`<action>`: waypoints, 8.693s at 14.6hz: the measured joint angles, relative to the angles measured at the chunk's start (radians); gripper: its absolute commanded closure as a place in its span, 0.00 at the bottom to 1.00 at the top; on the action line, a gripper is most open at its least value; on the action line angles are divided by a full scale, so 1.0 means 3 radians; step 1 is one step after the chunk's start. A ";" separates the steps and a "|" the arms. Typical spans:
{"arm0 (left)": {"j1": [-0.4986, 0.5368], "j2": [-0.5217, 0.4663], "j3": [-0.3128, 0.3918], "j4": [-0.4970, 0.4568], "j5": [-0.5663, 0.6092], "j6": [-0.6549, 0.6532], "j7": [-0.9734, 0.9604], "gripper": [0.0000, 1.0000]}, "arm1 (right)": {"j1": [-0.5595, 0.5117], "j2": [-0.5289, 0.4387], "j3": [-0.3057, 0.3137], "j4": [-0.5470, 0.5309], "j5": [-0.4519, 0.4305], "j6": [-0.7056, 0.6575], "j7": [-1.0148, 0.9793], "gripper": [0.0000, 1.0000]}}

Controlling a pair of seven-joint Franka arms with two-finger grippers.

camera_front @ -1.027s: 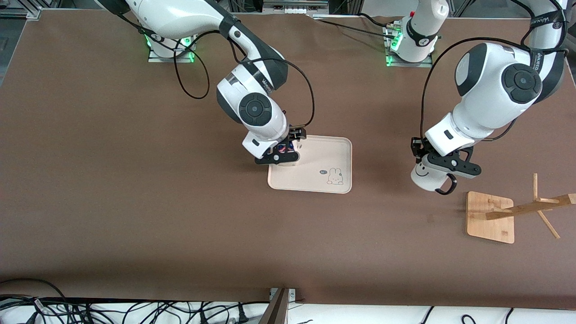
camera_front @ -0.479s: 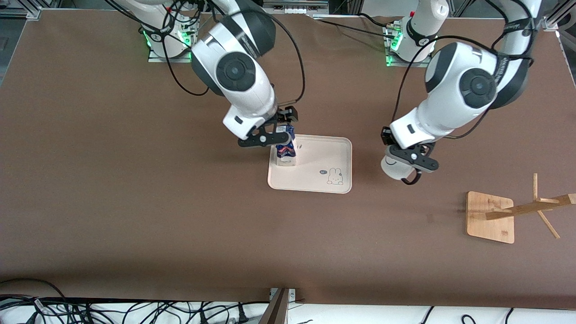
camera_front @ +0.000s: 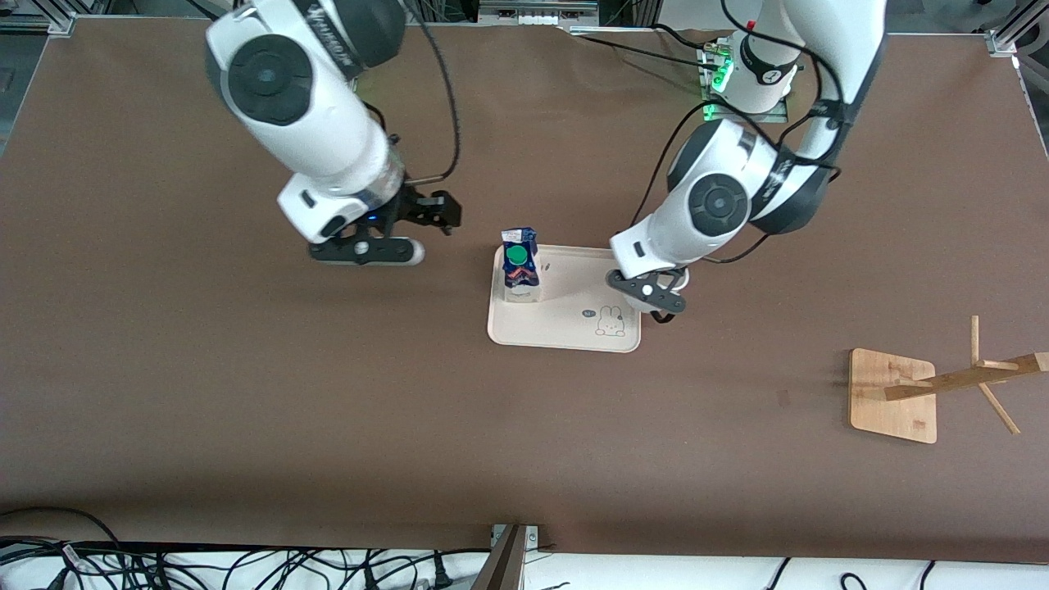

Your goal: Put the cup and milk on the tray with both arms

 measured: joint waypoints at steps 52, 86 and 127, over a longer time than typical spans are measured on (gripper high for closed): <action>0.0726 -0.1271 0.0747 0.0535 0.0309 -0.1123 -0.0231 0.00 | -0.1013 -0.0394 -0.0851 -0.0420 -0.0320 -0.0138 -0.1651 0.00; 0.0609 -0.1183 0.0996 0.0610 0.0307 -0.1108 -0.0234 0.00 | -0.1465 -0.0772 -0.0098 -0.1017 -0.0256 0.0211 -0.1740 0.00; 0.0609 -0.1181 0.0994 0.0625 0.0307 -0.1108 -0.0233 0.00 | -0.1419 -0.0936 -0.0539 -0.0972 -0.0236 -0.0067 -0.2038 0.00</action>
